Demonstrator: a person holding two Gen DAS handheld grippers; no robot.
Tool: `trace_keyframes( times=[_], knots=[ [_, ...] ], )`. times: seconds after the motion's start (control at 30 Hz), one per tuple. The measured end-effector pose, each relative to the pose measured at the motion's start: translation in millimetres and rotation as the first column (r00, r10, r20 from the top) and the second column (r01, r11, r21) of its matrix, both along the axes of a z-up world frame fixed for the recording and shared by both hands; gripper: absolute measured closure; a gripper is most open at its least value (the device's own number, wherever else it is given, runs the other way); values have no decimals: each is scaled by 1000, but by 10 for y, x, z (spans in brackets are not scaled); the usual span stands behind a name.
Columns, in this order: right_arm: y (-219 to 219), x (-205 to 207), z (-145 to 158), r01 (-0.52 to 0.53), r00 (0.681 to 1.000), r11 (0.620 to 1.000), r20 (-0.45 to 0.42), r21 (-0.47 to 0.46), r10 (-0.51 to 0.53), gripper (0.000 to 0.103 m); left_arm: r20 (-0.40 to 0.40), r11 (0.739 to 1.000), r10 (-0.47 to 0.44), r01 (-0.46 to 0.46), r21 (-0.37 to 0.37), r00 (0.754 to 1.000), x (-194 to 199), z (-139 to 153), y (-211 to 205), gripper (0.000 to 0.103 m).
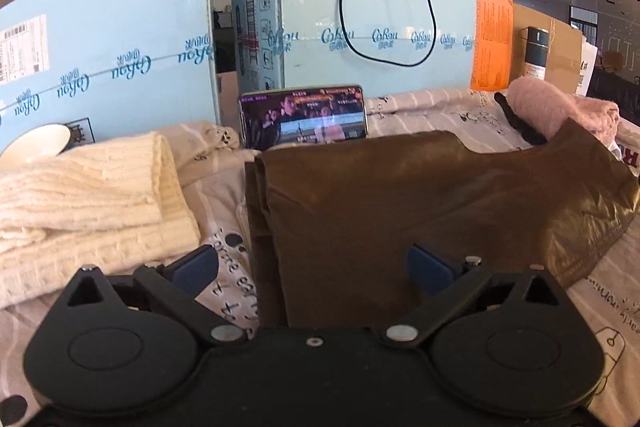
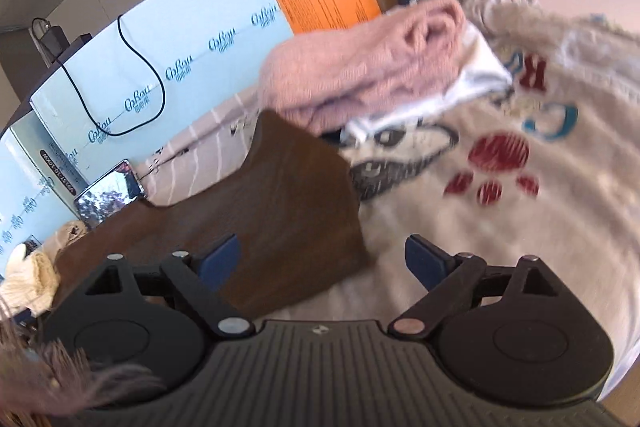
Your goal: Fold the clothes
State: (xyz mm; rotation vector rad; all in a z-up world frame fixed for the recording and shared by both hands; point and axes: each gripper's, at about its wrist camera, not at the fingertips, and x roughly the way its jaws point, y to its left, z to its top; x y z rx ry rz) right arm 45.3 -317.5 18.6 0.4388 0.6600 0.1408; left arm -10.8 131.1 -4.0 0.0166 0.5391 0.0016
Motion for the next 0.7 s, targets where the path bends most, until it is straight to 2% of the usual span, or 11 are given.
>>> trace_keyframes(
  times=[0.2,0.37,0.43,0.5,0.53,0.57,0.6,0.63,0.67,0.7],
  knots=[
    [102,44,-186,0,999,992,-52,128,7,14,-56,998,9,-6,59,998,22,-164,-78,0],
    [112,211,-301,59,998,955,-8,291,-59,13,-81,1000,-4,4,-6,997,51,-201,25,0],
    [160,272,-327,92,995,948,17,304,-102,13,-86,1000,-6,4,-24,996,51,-208,43,0],
    [214,304,-335,134,987,950,43,283,-153,21,-86,1000,-6,4,-23,996,48,-208,35,0],
    [230,312,-353,155,983,948,51,277,-176,30,-86,1000,-6,4,-27,996,49,-208,38,0],
    [243,316,-368,174,979,947,58,270,-196,45,-88,999,-7,4,-34,996,51,-208,48,0],
    [251,314,-379,191,975,946,61,261,-213,53,-90,999,-9,5,-45,996,55,-208,63,0],
    [249,309,-387,200,973,947,66,253,-223,68,-92,999,-10,5,-54,996,56,-208,76,0],
    [248,282,-370,193,972,950,86,244,-219,78,-91,998,-11,5,-60,996,55,-207,84,0],
    [265,228,-328,179,969,956,124,233,-212,82,-88,998,-10,5,-59,996,50,-202,83,0]
  ],
)
